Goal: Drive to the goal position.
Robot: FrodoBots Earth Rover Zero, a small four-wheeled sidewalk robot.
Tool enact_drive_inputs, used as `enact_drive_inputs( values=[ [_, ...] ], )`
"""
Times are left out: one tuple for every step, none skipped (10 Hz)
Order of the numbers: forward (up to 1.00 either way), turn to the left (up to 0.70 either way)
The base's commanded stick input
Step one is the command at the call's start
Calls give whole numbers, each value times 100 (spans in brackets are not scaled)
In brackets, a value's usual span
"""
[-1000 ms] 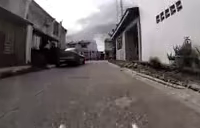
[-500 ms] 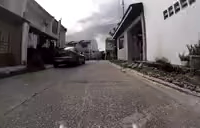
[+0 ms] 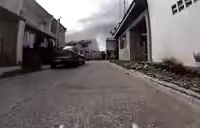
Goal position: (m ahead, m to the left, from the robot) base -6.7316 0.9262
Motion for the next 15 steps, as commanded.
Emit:
enact_drive_inputs(
  values=[
    [100,2],
    [100,2],
    [100,2],
    [100,2],
    [100,2],
    [100,2],
    [100,2],
    [100,2],
    [100,2],
    [100,2],
    [100,2],
    [100,2],
    [100,2],
    [100,2],
    [100,2]
  ],
)
